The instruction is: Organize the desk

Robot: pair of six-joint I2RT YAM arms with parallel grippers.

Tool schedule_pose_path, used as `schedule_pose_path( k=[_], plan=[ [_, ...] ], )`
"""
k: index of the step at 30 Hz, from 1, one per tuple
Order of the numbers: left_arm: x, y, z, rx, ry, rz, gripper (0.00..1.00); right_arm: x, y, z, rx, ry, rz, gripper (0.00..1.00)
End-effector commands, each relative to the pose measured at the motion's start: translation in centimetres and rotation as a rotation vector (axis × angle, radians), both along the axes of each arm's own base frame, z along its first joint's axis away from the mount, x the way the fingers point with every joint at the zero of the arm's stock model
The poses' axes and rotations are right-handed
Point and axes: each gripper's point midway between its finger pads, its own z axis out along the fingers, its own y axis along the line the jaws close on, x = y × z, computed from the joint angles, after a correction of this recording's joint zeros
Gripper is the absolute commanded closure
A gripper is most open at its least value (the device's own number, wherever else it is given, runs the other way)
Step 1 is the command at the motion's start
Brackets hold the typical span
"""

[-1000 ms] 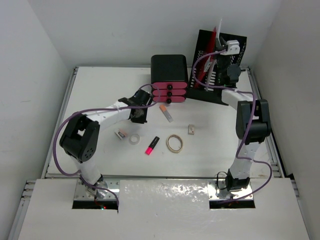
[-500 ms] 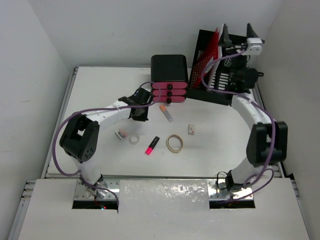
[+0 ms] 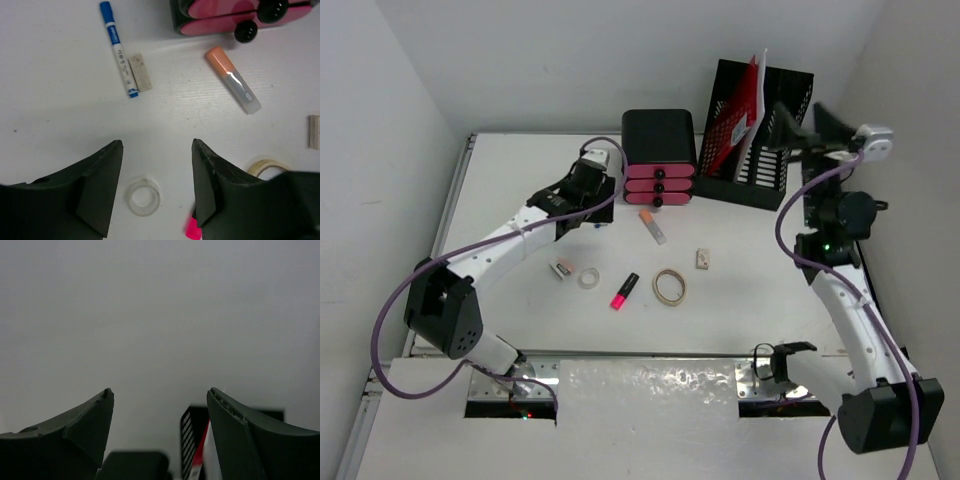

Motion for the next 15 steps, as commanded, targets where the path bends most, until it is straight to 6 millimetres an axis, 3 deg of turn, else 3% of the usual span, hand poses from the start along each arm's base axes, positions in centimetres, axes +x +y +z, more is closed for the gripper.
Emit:
schedule_pose_path(
  k=[1,3,4,5,7,10,11,13,14,15],
  plan=[
    [2.7,2.2,4.6,0.022,-0.153,0.097,0.48,2.0,4.7,-14.9,0.148,0.489,0.235,0.27],
    [4.2,2.4,6.6,0.032,-0.210,0.093,0.63,1.3,6.1,-18.1,0.219,0.541,0.291,0.27],
    [4.7,2.4,7.4,0.028,-0.234,0.086,0.91,0.7,7.3,-21.1,0.231,0.601,0.321,0.28],
    [5.5,2.4,8.5,0.025,-0.271,0.083,1.00,0.7,7.9,-22.2,0.262,0.625,0.345,0.27],
    [6.9,1.9,10.3,-0.006,-0.313,0.082,1.00,0.6,8.8,-24.5,0.295,0.681,0.363,0.28],
    [9.2,0.2,13.1,-0.094,-0.383,0.012,1.00,1.4,10.5,-24.6,0.378,0.665,0.436,0.28],
    [10.0,-1.2,15.5,-0.148,-0.434,-0.043,1.00,1.9,11.3,-25.7,0.378,0.699,0.458,0.28],
    [11.8,-2.3,16.0,-0.161,-0.456,-0.093,1.00,2.6,12.5,-25.2,0.402,0.691,0.502,0.28],
    [12.8,-4.0,16.7,-0.194,-0.463,-0.158,1.00,3.3,13.0,-26.5,0.410,0.723,0.506,0.28],
    [13.4,-4.8,16.9,-0.206,-0.465,-0.189,1.00,3.6,13.5,-26.5,0.422,0.721,0.524,0.28]
  ],
)
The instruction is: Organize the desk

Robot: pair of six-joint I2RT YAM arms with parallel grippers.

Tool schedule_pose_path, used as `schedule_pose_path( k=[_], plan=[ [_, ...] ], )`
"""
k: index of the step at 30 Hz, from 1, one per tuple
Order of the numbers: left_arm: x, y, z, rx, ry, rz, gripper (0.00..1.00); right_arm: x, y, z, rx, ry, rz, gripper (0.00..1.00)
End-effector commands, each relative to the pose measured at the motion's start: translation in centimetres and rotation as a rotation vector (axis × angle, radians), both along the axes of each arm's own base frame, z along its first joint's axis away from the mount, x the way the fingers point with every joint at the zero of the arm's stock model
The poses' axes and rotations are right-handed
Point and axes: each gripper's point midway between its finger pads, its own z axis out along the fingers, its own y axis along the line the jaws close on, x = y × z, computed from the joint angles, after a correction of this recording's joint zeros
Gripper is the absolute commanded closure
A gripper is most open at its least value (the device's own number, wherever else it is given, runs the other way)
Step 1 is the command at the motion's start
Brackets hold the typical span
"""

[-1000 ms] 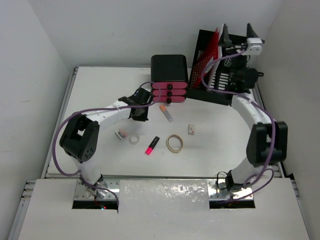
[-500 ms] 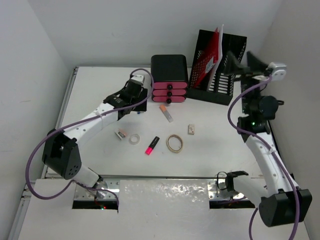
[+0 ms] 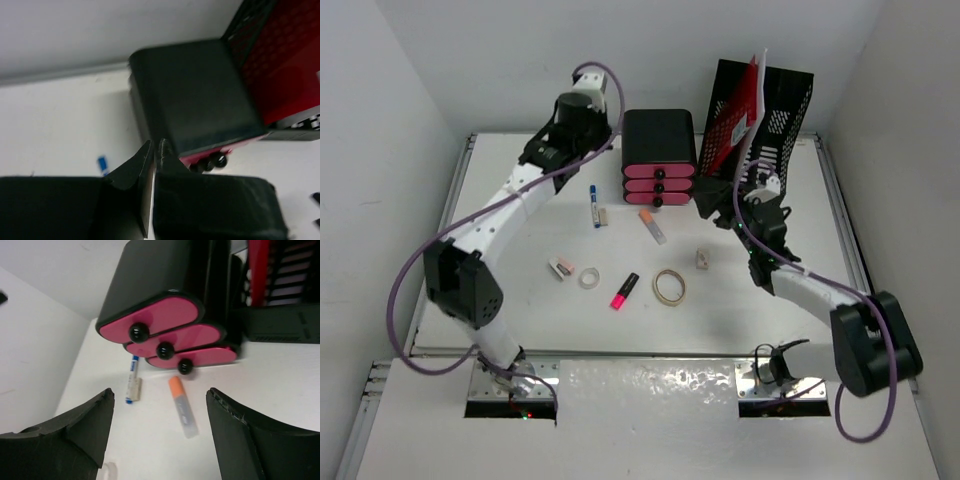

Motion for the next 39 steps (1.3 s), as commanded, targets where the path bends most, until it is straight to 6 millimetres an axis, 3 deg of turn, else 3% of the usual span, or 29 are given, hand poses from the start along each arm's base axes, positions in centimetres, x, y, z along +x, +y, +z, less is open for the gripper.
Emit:
schedule_pose_path(
  k=[1,5,6,9,11,14,15,16,19,22,28,39],
  plan=[
    [2.8,-4.2,3.3,-0.067,-0.105,-0.198,1.00,2.1,2.7,5.6,0.193,-0.137,0.055,0.28],
    [4.3,-7.9,4.3,-0.139,-0.127,-0.341,1.00,3.8,4.6,4.8,0.268,-0.104,0.083,0.31],
    [4.8,-8.5,3.3,-0.143,-0.113,-0.357,1.00,4.4,5.3,4.4,0.277,-0.093,0.090,0.31],
    [5.7,-9.7,2.5,-0.159,-0.112,-0.411,1.00,5.4,6.1,4.5,0.320,-0.084,0.092,0.32],
    [6.1,-10.1,1.8,-0.179,-0.102,-0.452,1.00,6.1,6.6,3.5,0.345,-0.051,0.092,0.33],
    [6.6,-9.9,-0.2,-0.199,-0.059,-0.477,1.00,7.2,7.4,2.9,0.384,-0.029,0.105,0.41],
    [6.7,-9.7,-0.8,-0.189,-0.053,-0.473,1.00,7.6,7.9,3.5,0.398,-0.036,0.124,0.42],
    [7.0,-9.4,-1.2,-0.182,-0.054,-0.463,1.00,8.1,8.2,2.8,0.397,-0.019,0.128,0.43],
    [7.4,-8.6,-3.9,-0.177,-0.012,-0.447,1.00,9.3,9.0,2.4,0.404,-0.010,0.139,0.46],
    [7.8,-8.1,-5.2,-0.190,0.016,-0.439,1.00,10.3,9.3,2.4,0.407,-0.005,0.140,0.47],
    [7.9,-7.6,-6.4,-0.225,0.041,-0.450,1.00,11.5,9.7,0.6,0.394,0.051,0.124,0.48],
    [7.6,-7.6,-9.6,-0.252,0.105,-0.443,1.00,11.4,9.4,-2.3,0.345,0.130,0.099,0.50]
  ],
)
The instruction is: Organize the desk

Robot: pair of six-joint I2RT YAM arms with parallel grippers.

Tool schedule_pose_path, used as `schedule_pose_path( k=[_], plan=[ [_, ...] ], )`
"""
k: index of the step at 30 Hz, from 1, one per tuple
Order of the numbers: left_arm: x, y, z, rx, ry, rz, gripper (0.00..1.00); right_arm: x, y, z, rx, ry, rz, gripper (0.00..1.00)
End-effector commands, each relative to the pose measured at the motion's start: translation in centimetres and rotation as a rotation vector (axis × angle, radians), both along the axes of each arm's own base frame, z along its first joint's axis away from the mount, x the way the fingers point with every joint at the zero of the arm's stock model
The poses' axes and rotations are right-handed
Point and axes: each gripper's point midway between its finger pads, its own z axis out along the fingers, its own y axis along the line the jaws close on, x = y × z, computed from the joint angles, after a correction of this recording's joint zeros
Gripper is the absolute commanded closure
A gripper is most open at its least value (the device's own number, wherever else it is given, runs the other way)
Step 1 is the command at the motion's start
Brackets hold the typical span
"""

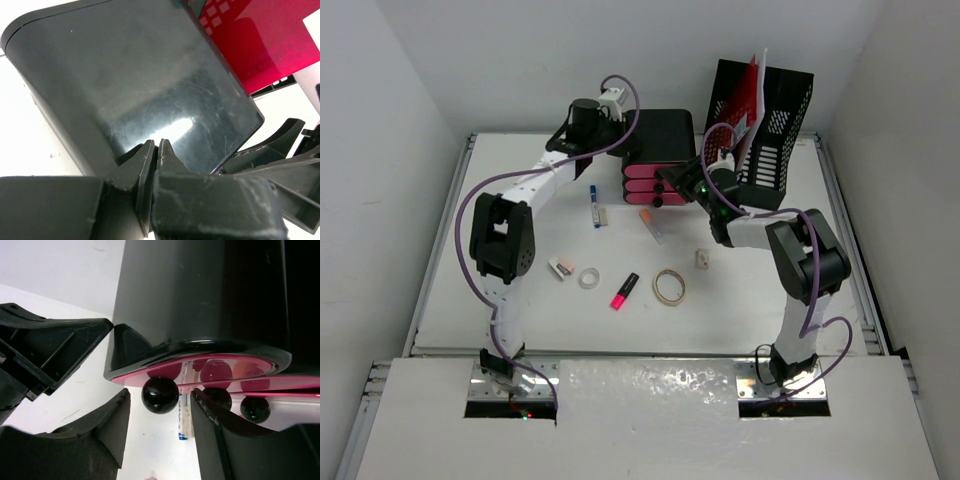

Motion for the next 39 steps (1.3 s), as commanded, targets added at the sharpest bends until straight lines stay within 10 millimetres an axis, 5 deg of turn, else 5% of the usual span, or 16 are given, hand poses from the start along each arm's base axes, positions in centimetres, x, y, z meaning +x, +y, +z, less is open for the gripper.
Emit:
schedule_pose_path(
  k=[1,13,19,24,32,39],
  plan=[
    [0.2,0.1,-0.5,-0.022,-0.003,-0.004,1.00,0.7,0.5,0.8,0.008,-0.036,0.006,0.51],
    [-0.5,1.1,-3.4,0.002,0.059,0.019,1.00,2.5,1.7,2.2,0.073,-0.105,0.027,0.56],
    [-0.5,1.2,-3.5,0.003,0.063,0.021,1.00,2.2,1.9,3.2,0.084,-0.134,0.043,0.90],
    [-0.6,1.4,-3.5,0.010,0.062,0.025,1.00,0.4,1.3,2.3,0.076,-0.095,0.046,0.99],
    [-0.6,1.5,-3.4,0.010,0.062,0.033,1.00,-4.9,0.8,1.1,0.047,-0.018,0.085,0.98],
    [-0.5,1.5,-3.0,0.005,0.056,0.037,1.00,-6.4,1.1,0.1,0.044,0.027,0.121,0.94]
  ],
)
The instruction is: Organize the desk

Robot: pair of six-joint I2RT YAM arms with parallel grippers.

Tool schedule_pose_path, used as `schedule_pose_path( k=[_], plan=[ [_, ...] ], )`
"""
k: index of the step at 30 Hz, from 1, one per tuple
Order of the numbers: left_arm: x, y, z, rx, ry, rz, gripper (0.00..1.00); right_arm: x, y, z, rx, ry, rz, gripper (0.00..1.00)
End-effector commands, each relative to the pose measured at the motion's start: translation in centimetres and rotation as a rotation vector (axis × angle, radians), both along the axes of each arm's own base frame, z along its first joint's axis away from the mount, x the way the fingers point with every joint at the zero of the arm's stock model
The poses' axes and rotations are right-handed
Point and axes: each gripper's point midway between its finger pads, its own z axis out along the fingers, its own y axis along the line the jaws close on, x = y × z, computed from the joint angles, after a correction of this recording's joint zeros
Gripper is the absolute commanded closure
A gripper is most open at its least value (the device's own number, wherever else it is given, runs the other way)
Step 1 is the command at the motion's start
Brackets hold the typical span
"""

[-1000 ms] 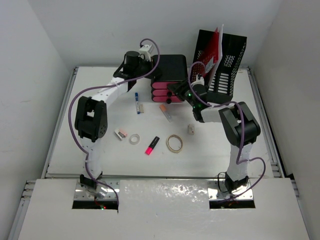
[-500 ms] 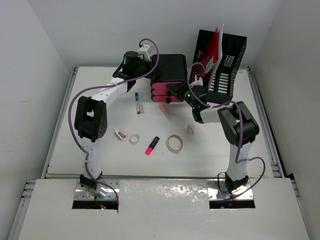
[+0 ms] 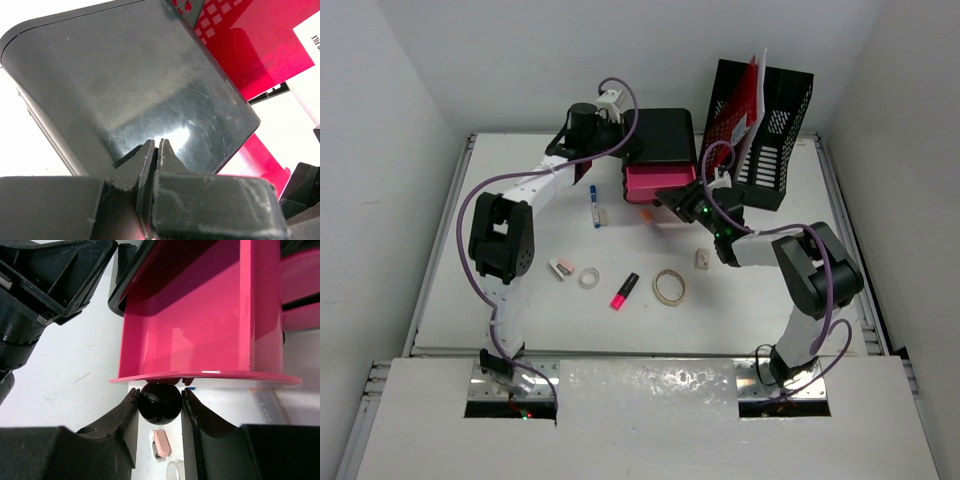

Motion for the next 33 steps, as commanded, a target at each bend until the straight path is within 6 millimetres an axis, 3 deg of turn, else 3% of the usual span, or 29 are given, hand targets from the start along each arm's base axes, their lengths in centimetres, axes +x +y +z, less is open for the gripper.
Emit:
schedule_pose_path(
  k=[1,4,5,7,9,10,12,14,19,22,23,25,26,30,33],
  plan=[
    [-1.0,1.5,-2.7,0.046,0.098,0.032,1.00,-0.6,0.1,1.2,0.016,-0.022,0.011,0.94],
    [-1.1,1.6,-2.6,0.048,0.097,0.034,1.00,-0.9,0.4,1.5,0.022,-0.020,0.020,0.89],
    [-1.1,1.6,-2.5,0.049,0.095,0.035,1.00,-1.0,0.4,1.3,0.015,-0.014,0.021,0.76],
    [-1.0,1.7,-2.5,0.054,0.094,0.040,1.00,-1.1,0.4,1.6,0.004,-0.021,0.028,0.75],
    [-1.0,1.8,-2.3,0.055,0.092,0.041,1.00,-1.3,0.6,2.5,-0.004,-0.039,0.047,0.55],
    [-1.0,1.8,-2.2,0.055,0.090,0.041,1.00,-1.6,0.6,2.0,-0.041,-0.027,0.059,0.50],
    [-1.1,1.8,-1.7,0.053,0.082,0.039,1.00,-2.3,0.8,3.5,-0.077,-0.066,0.077,0.46],
    [-1.0,1.8,-1.2,0.049,0.075,0.041,1.00,-3.1,0.6,2.8,-0.175,-0.063,0.084,0.37],
    [-0.9,1.7,0.4,0.039,0.062,0.040,1.00,-5.9,-1.3,3.7,-0.365,-0.112,0.077,0.28],
    [-1.2,1.5,2.0,0.012,0.048,0.031,0.90,-7.3,-2.9,2.6,-0.507,-0.112,0.072,0.25],
    [-1.4,1.4,3.0,0.001,0.034,0.024,0.77,-7.9,-3.2,3.6,-0.535,-0.144,0.071,0.25],
    [-1.6,1.4,4.4,-0.017,0.020,0.028,0.62,-8.8,-4.7,2.6,-0.669,-0.143,0.076,0.25],
    [-2.0,1.6,5.9,-0.025,-0.003,0.030,0.53,-9.1,-5.3,3.3,-0.696,-0.156,0.068,0.25],
    [-3.7,2.3,9.6,-0.035,-0.038,0.037,0.46,-10.5,-7.1,2.4,-0.838,-0.141,0.104,0.25],
    [-4.9,3.9,11.1,0.000,-0.033,0.085,0.46,-12.2,-7.7,0.0,-0.924,-0.070,0.192,0.26]
  ],
)
